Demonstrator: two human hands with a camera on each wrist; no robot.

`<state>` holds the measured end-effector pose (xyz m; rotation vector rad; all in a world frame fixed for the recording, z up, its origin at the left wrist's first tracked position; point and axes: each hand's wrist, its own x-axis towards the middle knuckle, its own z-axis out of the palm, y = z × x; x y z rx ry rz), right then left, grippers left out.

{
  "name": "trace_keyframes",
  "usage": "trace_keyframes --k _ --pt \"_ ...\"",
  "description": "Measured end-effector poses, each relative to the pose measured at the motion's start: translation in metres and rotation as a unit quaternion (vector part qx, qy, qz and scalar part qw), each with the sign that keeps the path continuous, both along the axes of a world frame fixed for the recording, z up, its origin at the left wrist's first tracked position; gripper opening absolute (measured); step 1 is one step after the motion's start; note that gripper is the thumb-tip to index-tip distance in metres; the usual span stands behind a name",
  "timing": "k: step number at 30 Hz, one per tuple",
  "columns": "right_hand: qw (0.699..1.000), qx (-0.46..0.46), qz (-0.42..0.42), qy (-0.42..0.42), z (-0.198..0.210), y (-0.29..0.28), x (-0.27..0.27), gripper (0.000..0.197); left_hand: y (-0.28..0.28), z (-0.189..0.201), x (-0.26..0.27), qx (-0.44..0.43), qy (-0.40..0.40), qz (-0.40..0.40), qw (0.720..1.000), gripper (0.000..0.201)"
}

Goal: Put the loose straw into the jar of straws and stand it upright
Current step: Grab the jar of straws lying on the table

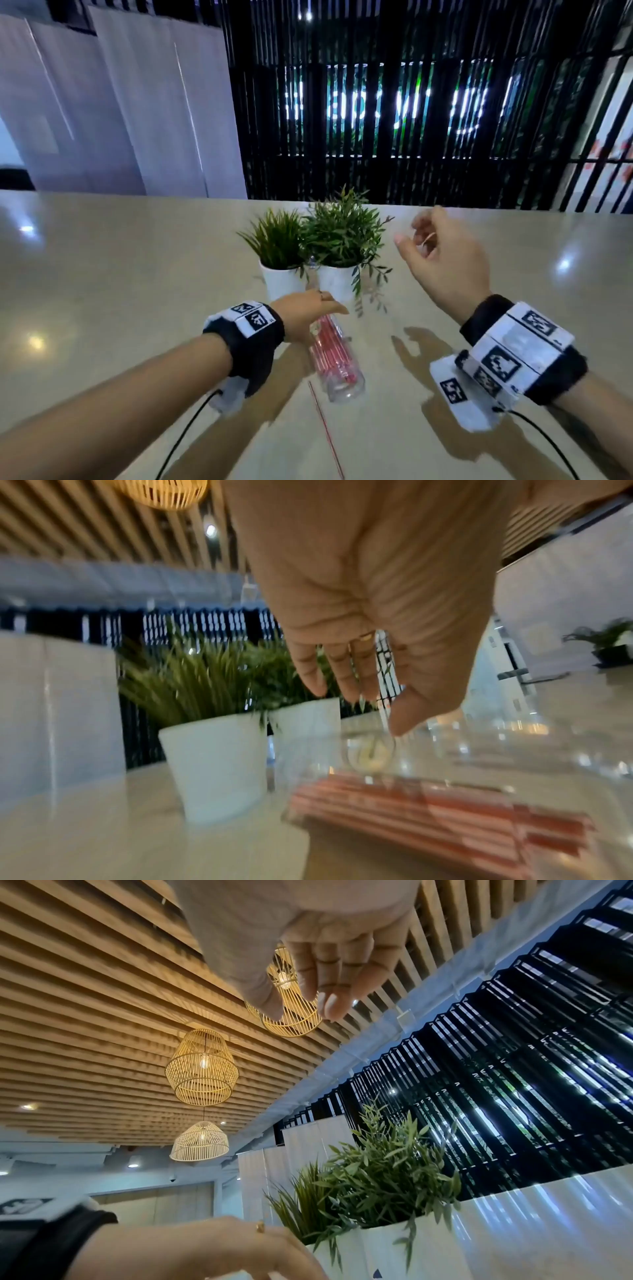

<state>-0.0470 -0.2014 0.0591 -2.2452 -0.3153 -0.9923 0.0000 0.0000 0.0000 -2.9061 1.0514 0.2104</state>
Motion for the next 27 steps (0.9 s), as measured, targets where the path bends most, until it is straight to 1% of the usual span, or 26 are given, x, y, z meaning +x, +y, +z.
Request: trace_keyframes --k 2,5,7,10,15,17,20,23,25,27 --pt "1.000 -0.002 -0.004 -0.006 -0.001 -0.002 0.004 0.015 -0.003 -0.006 0.006 0.021 0.005 0.001 1.000 0.078" --pt "1.000 0.006 -0.003 -0.003 -0.008 -0.003 0.009 0.014 -0.008 -0.023 0.015 0.082 0.018 0.001 0.996 0.092" --pt "1.000 0.005 0.000 -0.001 -0.013 0.000 0.010 0.014 -0.012 -0.035 0.018 0.096 0.025 -0.001 0.995 0.092" --pt "1.000 0.004 0.004 -0.002 -0.017 0.002 0.015 0.014 -0.019 -0.038 0.023 0.086 0.010 -0.009 0.996 0.087" --pt "1.000 0.009 0.010 0.009 -0.022 0.003 0.017 0.014 -0.017 -0.045 0.032 0.032 -0.054 -0.031 0.998 0.074" --pt "1.000 0.011 0.010 0.018 -0.024 0.001 0.017 0.014 -0.015 -0.046 0.033 0.021 -0.065 -0.035 0.997 0.072" --pt "1.000 0.009 0.011 0.024 -0.025 -0.001 0.017 0.013 -0.012 -0.045 0.031 -0.009 -0.031 -0.017 0.999 0.071" --pt "0.999 0.019 0.016 0.025 -0.024 -0.006 0.017 0.011 -0.010 -0.042 0.028 -0.043 0.011 0.022 0.999 0.074" --pt "0.999 0.022 0.020 0.028 -0.024 -0.008 0.016 0.010 -0.007 -0.038 0.024 -0.090 0.029 0.056 0.994 0.074" --pt "0.999 0.026 0.025 0.033 -0.025 -0.009 0.015 0.010 -0.003 -0.032 0.021 -0.150 0.053 0.066 0.985 0.070"
